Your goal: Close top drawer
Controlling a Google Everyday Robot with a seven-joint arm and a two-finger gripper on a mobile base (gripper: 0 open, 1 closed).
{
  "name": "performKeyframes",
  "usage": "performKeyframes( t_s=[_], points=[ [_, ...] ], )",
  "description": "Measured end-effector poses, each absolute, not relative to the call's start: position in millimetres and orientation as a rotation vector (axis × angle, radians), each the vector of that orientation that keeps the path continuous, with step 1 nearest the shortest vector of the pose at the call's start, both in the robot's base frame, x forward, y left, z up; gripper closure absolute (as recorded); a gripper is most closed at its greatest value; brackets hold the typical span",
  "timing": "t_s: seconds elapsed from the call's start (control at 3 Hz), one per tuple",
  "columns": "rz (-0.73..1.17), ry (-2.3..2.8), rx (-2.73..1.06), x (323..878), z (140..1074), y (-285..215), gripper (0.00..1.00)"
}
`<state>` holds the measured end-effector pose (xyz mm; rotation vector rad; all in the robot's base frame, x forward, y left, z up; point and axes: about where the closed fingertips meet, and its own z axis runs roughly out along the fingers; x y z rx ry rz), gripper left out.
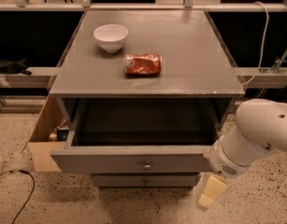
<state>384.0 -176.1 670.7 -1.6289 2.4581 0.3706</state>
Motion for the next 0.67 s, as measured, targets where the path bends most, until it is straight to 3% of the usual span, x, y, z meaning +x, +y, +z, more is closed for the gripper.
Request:
performKeyframes(
  t_s=[0.33,0.67],
  points=[
    [0.502,2.437,-1.549,332.0,670.6,-193.9,0.00],
    [0.469,2.415,-1.558,337.7,677.4,-192.4,0.00]
  ],
)
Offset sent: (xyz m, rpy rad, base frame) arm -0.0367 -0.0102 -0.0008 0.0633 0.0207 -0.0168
